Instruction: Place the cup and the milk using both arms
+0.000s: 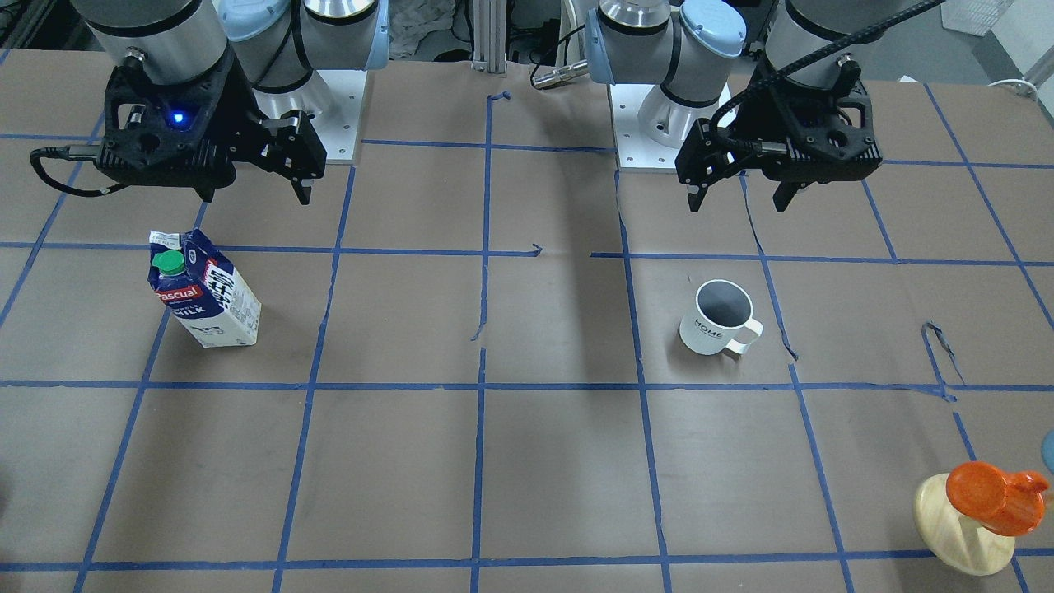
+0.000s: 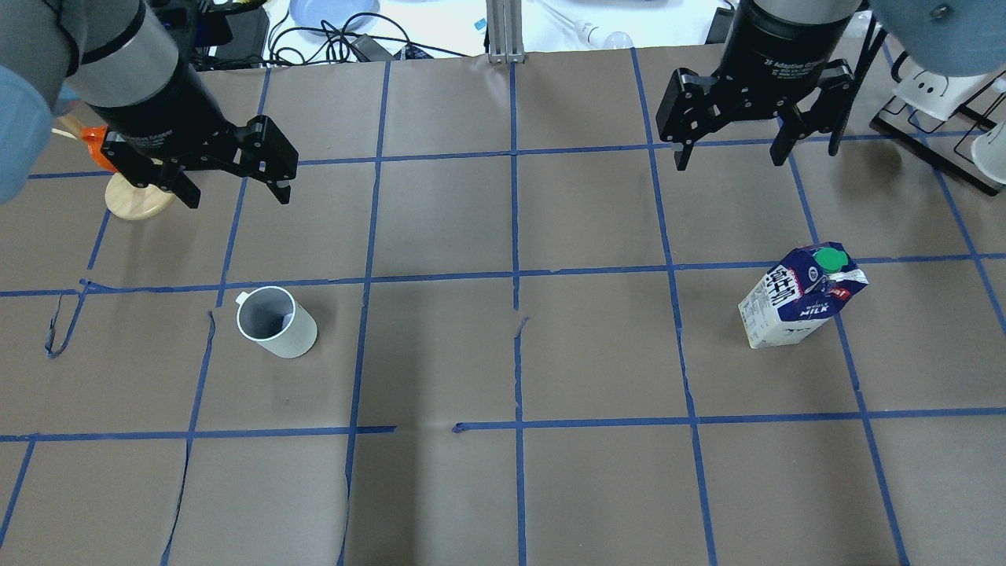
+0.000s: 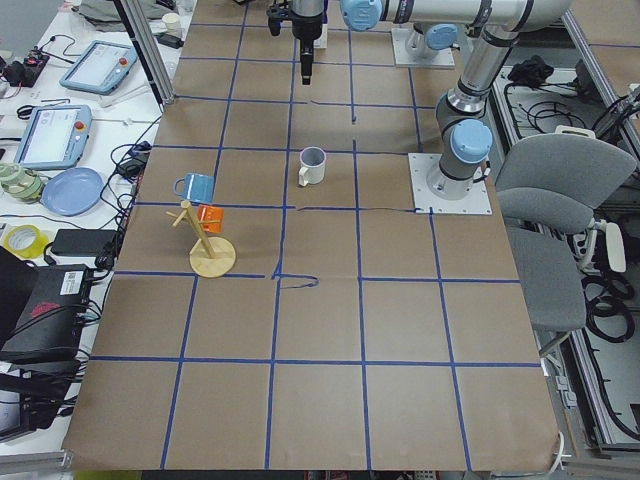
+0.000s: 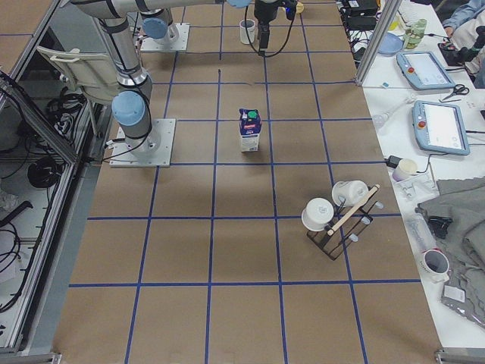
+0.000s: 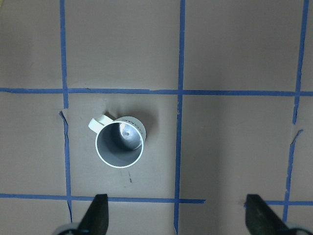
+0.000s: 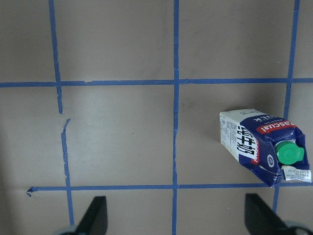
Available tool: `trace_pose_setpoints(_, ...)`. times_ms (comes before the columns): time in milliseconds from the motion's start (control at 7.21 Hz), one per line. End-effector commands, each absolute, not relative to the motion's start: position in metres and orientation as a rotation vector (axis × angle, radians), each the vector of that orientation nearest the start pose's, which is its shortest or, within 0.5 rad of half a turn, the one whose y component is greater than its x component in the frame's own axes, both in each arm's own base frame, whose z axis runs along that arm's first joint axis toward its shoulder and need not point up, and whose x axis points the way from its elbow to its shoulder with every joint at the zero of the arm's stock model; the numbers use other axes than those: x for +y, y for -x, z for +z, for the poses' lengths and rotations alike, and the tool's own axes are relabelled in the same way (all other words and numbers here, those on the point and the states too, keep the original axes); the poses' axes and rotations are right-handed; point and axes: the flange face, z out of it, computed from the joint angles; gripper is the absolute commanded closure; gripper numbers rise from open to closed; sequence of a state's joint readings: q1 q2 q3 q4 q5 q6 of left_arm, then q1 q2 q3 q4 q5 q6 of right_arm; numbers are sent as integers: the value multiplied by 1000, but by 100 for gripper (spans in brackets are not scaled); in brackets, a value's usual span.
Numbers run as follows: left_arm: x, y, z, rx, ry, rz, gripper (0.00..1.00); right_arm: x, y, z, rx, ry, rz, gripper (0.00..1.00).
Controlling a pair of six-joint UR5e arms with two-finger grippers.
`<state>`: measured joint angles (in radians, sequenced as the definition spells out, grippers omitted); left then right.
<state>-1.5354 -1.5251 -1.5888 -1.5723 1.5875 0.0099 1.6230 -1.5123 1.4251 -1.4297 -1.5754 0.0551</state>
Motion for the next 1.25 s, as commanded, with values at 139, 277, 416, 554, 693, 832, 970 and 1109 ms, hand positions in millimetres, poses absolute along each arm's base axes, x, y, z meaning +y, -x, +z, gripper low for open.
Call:
trace_pose_setpoints(139,-480,113,499,3122,43,-33,0,-502,-159,516,3148,-5,84,0)
trace_pose_setpoints(277,-479,114,498,3127,43,-31,0,-502,-159,515,3148,-5,86,0)
trace_pose_setpoints(416,-479,114,498,3125,41,-31,0,-503,-159,515,3146,-7,87,0)
trace_pose_setpoints(554,-479,115,498,3127,39,-31,0,-503,-160,515,3143,-12,82,0)
trace_pose_setpoints(693,-479,114,497,3121,43,-28,0,-507,-161,518,3144,-10,32,0)
trace_pose_setpoints(832,-479,112,498,3114,62,-30,0,-507,-161,518,3145,-5,22,0)
trace_pose_setpoints(970,-484,106,493,3114,86,-18,0,-507,-161,518,3145,-5,21,0)
trace_pose_setpoints(1109,-496,75,487,3111,183,-24,0,-507,-161,518,3145,-2,21,0)
